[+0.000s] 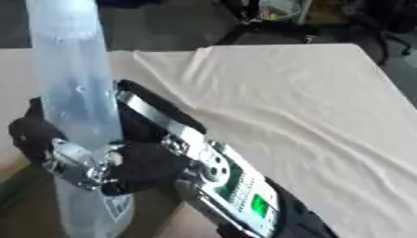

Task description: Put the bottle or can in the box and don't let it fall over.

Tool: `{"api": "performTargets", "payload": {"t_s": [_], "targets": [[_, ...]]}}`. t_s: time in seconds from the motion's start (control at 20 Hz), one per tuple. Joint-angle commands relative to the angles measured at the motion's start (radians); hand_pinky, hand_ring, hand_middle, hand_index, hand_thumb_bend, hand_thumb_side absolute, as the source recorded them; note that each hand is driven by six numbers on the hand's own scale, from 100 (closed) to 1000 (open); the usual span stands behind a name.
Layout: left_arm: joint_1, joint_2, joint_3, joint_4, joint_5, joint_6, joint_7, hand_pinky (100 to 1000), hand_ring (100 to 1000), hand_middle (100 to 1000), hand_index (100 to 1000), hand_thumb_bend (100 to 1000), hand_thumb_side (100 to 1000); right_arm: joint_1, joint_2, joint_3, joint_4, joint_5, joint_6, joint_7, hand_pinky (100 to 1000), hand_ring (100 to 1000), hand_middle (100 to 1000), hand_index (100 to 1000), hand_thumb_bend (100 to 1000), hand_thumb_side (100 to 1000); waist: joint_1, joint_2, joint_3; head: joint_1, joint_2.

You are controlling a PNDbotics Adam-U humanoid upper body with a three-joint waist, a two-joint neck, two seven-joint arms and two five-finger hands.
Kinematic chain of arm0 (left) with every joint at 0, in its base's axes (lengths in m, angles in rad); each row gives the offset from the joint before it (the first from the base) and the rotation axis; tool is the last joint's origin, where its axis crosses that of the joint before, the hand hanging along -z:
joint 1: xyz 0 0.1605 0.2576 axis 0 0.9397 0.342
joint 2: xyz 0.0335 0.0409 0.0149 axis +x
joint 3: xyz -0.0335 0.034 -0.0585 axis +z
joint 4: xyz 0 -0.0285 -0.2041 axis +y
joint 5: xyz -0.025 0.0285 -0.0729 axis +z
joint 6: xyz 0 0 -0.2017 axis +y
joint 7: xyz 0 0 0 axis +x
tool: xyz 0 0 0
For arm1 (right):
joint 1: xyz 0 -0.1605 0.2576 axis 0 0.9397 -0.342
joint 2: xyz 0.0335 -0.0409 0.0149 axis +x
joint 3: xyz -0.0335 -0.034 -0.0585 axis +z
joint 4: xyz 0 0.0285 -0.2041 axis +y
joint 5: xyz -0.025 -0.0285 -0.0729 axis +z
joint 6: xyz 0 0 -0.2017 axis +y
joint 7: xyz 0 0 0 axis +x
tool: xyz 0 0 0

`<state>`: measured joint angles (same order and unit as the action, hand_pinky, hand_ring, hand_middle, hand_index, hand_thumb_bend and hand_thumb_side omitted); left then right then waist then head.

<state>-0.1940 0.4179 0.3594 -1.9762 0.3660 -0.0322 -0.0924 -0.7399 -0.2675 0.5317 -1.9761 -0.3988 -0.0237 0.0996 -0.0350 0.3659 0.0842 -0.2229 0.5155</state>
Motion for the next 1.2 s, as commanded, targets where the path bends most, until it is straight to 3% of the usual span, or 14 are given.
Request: {"api": "performTargets", "payload": {"t_s": [0.05,0.3,0.55,0.8,0.85,0.95,1.2], "targets": [[-0.011,0.028,0.006,-0.021,0.002,0.001,-0.001,996,1000,979,712,100,732,-0.024,0.011,0.004,-0.024,0.009,-0.019,-0.024,945,594,188,515,100,470,0.004,-0.013,0.006,-0.005,-0.013],[-0.016,0.027,0.005,-0.023,0.006,0.002,-0.003,997,1000,979,712,100,731,-0.034,0.014,0.001,-0.024,0.008,-0.060,-0.055,939,587,195,505,100,470,0.003,-0.012,0.014,-0.007,-0.020],[-0.017,0.028,0.005,-0.024,0.007,0.003,-0.003,998,1000,979,712,100,730,-0.035,0.010,0.000,-0.014,0.033,-0.097,-0.081,943,641,249,542,100,470,0.001,-0.015,0.017,-0.009,-0.021],[-0.013,0.028,0.006,-0.023,0.006,0.005,-0.003,999,1000,980,712,100,732,-0.035,0.004,-0.001,0.028,0.090,-0.153,-0.061,966,821,402,697,100,470,-0.003,-0.019,0.017,-0.008,-0.019],[-0.012,0.027,0.007,-0.023,0.005,0.006,-0.002,999,1000,980,712,100,732,-0.035,0.005,0.000,0.037,0.108,-0.165,-0.052,966,821,402,697,100,470,-0.004,-0.019,0.017,-0.008,-0.017],[-0.012,0.027,0.007,-0.024,0.005,0.006,-0.002,999,1000,979,712,100,731,-0.033,0.004,-0.002,0.057,0.150,-0.191,-0.037,998,969,527,789,100,470,-0.004,-0.020,0.017,-0.002,-0.011],[-0.011,0.028,0.008,-0.024,0.005,0.006,0.000,1000,1000,979,712,100,730,-0.028,0.000,-0.018,0.134,0.273,-0.282,-0.050,1000,1000,675,875,100,470,-0.005,-0.024,0.020,0.013,0.001]]}}
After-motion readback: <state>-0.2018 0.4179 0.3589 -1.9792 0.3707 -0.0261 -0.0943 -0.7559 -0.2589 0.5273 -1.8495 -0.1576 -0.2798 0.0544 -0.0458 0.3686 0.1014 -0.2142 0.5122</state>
